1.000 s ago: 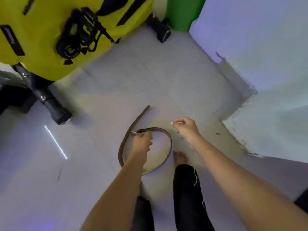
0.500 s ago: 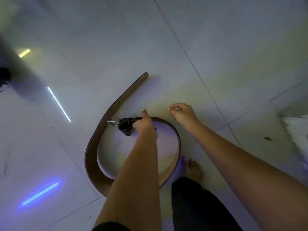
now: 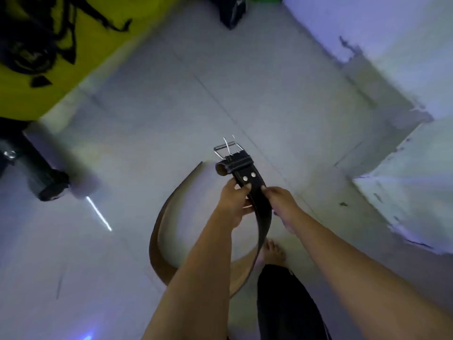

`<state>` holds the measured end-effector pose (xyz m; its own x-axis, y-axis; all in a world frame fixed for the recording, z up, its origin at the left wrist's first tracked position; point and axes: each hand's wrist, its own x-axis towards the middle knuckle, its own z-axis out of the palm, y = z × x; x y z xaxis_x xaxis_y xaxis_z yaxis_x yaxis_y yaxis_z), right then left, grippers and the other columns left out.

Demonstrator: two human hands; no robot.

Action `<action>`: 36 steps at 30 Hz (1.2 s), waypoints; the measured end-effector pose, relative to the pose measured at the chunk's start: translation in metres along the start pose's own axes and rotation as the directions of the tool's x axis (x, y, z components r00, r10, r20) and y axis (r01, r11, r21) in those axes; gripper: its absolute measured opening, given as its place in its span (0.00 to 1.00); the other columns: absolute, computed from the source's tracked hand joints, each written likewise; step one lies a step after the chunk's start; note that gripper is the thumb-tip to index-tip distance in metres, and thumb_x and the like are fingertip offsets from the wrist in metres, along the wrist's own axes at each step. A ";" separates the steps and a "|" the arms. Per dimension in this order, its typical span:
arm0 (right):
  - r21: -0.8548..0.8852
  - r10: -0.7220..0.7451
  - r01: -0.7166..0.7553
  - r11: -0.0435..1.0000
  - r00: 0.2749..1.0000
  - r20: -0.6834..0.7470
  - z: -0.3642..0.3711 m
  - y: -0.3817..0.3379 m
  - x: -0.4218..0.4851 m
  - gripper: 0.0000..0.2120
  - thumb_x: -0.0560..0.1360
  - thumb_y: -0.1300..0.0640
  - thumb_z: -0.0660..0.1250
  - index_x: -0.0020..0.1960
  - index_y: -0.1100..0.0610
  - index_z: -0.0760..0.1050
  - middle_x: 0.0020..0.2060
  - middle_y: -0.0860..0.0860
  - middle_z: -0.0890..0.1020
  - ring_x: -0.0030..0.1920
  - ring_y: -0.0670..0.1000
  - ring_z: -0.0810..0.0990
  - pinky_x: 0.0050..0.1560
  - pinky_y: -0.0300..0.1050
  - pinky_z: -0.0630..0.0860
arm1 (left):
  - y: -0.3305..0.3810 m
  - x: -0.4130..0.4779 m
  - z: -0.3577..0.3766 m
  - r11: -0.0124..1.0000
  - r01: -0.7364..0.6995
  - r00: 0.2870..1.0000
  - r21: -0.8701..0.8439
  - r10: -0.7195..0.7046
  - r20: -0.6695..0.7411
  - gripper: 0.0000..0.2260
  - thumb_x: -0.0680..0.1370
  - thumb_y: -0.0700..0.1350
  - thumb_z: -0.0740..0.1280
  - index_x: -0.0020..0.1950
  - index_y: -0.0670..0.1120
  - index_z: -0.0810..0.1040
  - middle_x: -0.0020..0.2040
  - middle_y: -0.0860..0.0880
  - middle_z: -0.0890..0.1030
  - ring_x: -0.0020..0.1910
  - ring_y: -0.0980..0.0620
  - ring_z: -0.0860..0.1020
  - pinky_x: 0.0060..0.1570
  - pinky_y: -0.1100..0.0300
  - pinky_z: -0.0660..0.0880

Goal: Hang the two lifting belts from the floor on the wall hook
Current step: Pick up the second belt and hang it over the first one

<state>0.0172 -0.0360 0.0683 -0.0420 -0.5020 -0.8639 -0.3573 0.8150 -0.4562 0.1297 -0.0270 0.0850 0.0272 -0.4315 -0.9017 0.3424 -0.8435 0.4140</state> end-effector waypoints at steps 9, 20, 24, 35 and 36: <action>0.201 -0.270 0.325 0.924 0.928 -0.258 -0.060 -0.099 -0.264 0.05 0.75 0.58 0.66 0.43 0.58 0.77 0.40 0.57 0.80 0.42 0.55 0.78 0.49 0.50 0.76 | 0.116 -0.259 0.026 0.937 -0.296 0.935 0.186 0.244 0.256 0.07 0.81 0.39 0.58 0.57 0.48 0.71 0.41 0.48 0.78 0.36 0.49 0.77 0.36 0.57 0.75; 0.273 -0.462 0.658 0.702 0.712 -0.528 -0.112 -0.148 -0.560 0.10 0.75 0.54 0.65 0.53 0.59 0.76 0.46 0.56 0.81 0.47 0.56 0.80 0.55 0.54 0.77 | 0.182 -0.535 0.071 0.766 -0.632 0.691 0.122 0.485 0.536 0.12 0.80 0.38 0.59 0.63 0.46 0.73 0.42 0.48 0.79 0.33 0.50 0.78 0.35 0.59 0.75; 0.226 -0.483 0.735 0.639 0.613 -0.626 -0.133 -0.150 -0.620 0.10 0.76 0.54 0.64 0.52 0.60 0.76 0.45 0.57 0.80 0.47 0.58 0.79 0.52 0.55 0.77 | 0.191 -0.601 0.106 0.702 -0.708 0.573 0.074 0.511 0.641 0.08 0.80 0.40 0.60 0.56 0.44 0.77 0.41 0.46 0.79 0.32 0.50 0.77 0.32 0.62 0.73; 0.066 -0.435 0.948 0.311 0.203 -0.877 -0.261 -0.161 -0.774 0.11 0.76 0.55 0.64 0.55 0.59 0.77 0.47 0.55 0.83 0.48 0.55 0.82 0.46 0.46 0.78 | 0.188 -0.772 0.227 0.565 -0.762 0.089 -0.317 0.576 0.813 0.16 0.78 0.35 0.62 0.65 0.45 0.73 0.45 0.43 0.81 0.37 0.51 0.83 0.39 0.60 0.80; 0.053 -0.441 0.956 0.288 0.182 -0.879 -0.271 -0.160 -0.785 0.12 0.76 0.54 0.64 0.57 0.58 0.76 0.48 0.54 0.82 0.47 0.53 0.82 0.44 0.44 0.77 | 0.187 -0.786 0.238 0.540 -0.769 0.050 -0.342 0.584 0.810 0.16 0.78 0.35 0.62 0.65 0.44 0.74 0.44 0.44 0.81 0.37 0.51 0.83 0.38 0.60 0.80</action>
<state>-0.1457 0.1495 0.8772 -0.6704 -0.7050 0.2315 -0.0934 -0.2293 -0.9689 -0.0516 0.0784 0.9011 -0.5594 -0.7736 0.2978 0.4851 -0.0142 0.8744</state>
